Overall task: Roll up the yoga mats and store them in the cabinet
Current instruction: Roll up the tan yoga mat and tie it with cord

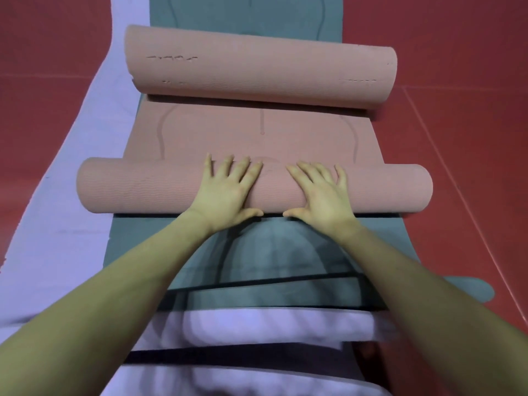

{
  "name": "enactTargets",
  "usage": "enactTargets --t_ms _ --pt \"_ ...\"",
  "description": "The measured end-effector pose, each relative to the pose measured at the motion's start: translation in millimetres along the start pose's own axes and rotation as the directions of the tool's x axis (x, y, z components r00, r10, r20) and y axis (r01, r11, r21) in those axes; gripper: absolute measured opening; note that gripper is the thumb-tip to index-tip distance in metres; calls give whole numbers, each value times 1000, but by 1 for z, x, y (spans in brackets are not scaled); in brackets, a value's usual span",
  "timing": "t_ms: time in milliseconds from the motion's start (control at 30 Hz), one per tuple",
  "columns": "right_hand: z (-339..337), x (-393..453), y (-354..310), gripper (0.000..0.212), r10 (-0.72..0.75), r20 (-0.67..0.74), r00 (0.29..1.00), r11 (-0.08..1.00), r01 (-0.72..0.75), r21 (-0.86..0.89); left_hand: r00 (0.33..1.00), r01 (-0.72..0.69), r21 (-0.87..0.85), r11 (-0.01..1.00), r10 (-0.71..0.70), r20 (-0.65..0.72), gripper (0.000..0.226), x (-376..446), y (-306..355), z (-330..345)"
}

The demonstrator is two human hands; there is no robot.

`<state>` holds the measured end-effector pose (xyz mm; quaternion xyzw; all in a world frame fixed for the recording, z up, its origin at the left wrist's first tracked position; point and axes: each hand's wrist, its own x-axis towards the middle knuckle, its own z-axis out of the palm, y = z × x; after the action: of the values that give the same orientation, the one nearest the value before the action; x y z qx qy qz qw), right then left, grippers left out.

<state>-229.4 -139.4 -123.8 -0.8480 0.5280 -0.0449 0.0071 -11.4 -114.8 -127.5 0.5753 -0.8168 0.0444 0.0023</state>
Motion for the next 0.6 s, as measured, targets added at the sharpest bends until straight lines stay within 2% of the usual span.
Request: enactTargets --t_ms 133,233,333,600 --pt "15 -10 -1 82 -18 -259 966 998 31 46 982 -84 -20 996 79 -173 88 -5 1 4" --pt "20 -22 -6 76 -16 -357 934 997 43 69 960 -112 -27 993 101 -262 82 -18 3 9" --pt "22 -46 -11 72 -31 -382 924 996 59 64 948 -144 6 990 140 -286 74 -39 9 12" --pt "16 -98 -27 77 -5 -336 942 997 28 66 945 -153 -11 988 143 -293 69 -88 37 6"
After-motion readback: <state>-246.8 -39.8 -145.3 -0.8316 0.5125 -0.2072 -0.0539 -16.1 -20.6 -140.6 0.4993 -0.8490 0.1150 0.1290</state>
